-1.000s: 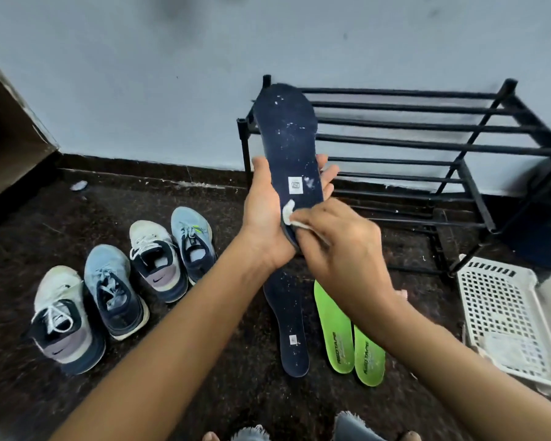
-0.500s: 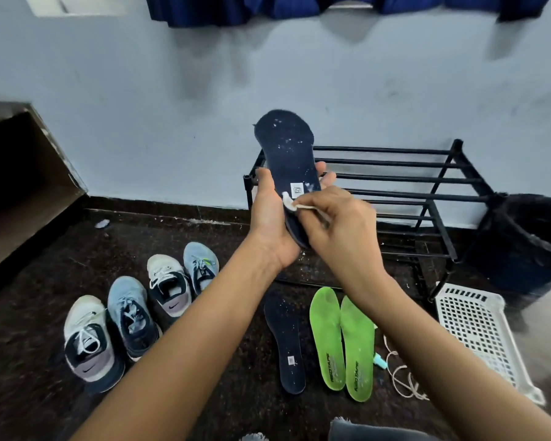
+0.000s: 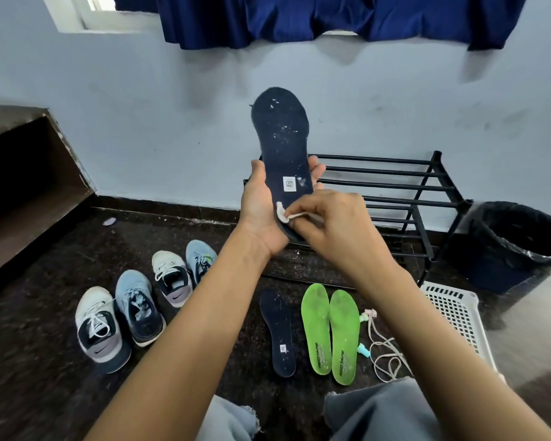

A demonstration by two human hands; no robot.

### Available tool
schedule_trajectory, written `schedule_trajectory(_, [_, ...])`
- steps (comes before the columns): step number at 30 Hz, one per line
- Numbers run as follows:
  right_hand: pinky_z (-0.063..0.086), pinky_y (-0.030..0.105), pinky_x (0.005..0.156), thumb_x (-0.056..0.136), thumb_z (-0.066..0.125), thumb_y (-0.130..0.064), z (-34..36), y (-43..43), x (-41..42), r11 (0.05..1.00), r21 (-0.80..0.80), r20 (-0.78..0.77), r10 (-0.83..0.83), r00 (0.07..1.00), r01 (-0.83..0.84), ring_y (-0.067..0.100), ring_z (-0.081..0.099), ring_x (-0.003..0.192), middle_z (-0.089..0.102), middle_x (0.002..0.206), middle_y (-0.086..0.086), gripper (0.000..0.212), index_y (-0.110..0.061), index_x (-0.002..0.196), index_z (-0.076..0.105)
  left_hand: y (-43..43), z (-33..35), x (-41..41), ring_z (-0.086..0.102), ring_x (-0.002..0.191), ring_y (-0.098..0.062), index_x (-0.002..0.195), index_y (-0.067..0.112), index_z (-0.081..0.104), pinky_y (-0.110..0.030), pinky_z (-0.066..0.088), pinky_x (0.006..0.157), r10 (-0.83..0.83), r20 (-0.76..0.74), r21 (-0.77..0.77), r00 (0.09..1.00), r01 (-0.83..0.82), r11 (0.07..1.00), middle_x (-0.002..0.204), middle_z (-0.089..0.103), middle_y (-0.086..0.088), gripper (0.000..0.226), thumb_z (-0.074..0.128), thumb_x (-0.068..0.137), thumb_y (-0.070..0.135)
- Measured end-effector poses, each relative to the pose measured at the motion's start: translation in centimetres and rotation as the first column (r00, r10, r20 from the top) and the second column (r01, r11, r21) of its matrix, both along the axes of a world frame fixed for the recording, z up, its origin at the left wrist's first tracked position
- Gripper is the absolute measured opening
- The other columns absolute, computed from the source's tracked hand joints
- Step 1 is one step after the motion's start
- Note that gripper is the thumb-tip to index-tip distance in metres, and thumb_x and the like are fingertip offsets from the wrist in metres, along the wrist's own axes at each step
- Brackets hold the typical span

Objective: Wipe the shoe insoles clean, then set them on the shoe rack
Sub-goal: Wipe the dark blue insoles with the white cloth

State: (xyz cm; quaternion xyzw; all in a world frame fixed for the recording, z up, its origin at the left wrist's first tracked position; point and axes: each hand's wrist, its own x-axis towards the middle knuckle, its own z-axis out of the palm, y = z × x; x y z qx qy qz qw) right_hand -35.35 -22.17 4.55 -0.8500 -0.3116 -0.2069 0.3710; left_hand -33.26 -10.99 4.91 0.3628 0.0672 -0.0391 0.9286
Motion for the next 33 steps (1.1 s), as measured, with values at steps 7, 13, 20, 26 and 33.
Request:
schedule_trajectory(7, [0.037,0.006,0.071,0.075,0.067,-0.001,1.0,0.0,-1.4,0.995,0.093,-0.015,-0.044,0.999,0.045,0.020,0.066,0.076,0.073,0.080,0.003,0.015,-0.012,0.081,0.076,-1.0,0.4,-2.3,0.063,0.108,-0.020,0.111,0.005,0.062,-0.029,0.056,0.082,-0.068,0.012,-0.018,0.998,0.069,0.997,0.101,0.067,-0.008,0.074,0.015,0.100,0.061])
schedule_trajectory(13, [0.044,0.021,0.073,0.078,0.067,-0.007,0.2,-0.9,-2.5,0.997,-0.074,-0.149,0.016,0.989,-0.028,0.016,0.063,0.079,0.072,0.083,0.002,0.015,-0.017,0.085,0.075,-0.6,-0.3,-3.0,0.057,0.123,-0.024,0.112,0.006,0.063,-0.035,0.051,0.092,-0.042,0.014,-0.064,0.999,0.042,0.997,0.098,0.068,-0.010,0.070,0.016,0.101,0.058])
schedule_trajectory(20, [0.042,0.009,0.070,0.076,0.066,-0.011,-2.0,0.0,-2.8,0.991,0.131,-0.096,0.023,0.995,-0.010,0.007,0.061,0.075,0.071,0.080,-0.001,0.013,-0.018,0.083,0.075,-0.1,-1.0,-3.1,0.063,0.112,-0.020,0.113,0.005,0.063,-0.036,0.050,0.097,-0.052,-0.020,-0.011,0.998,0.051,0.999,0.102,0.069,-0.009,0.071,0.018,0.100,0.059])
schedule_trajectory(26, [0.043,0.010,0.070,0.076,0.071,-0.012,-2.3,0.1,-2.1,0.992,0.118,-0.108,0.065,0.992,-0.052,0.006,0.061,0.076,0.072,0.079,-0.002,0.008,-0.016,0.081,0.076,0.9,-1.1,-2.8,0.067,0.103,-0.019,0.113,0.007,0.064,-0.034,0.049,0.095,-0.040,0.004,0.015,0.999,0.040,0.999,0.102,0.071,-0.009,0.073,0.016,0.100,0.059])
schedule_trajectory(33, [0.043,0.008,0.071,0.078,0.072,-0.010,-2.0,0.3,-1.2,0.978,0.204,-0.064,-0.020,0.998,0.033,0.006,0.062,0.078,0.071,0.081,-0.001,0.010,-0.017,0.083,0.076,0.0,-0.8,-1.7,0.064,0.108,-0.021,0.106,0.005,0.066,-0.033,0.053,0.090,-0.108,0.000,0.008,0.994,0.108,0.994,0.098,0.071,-0.009,0.074,0.016,0.101,0.059])
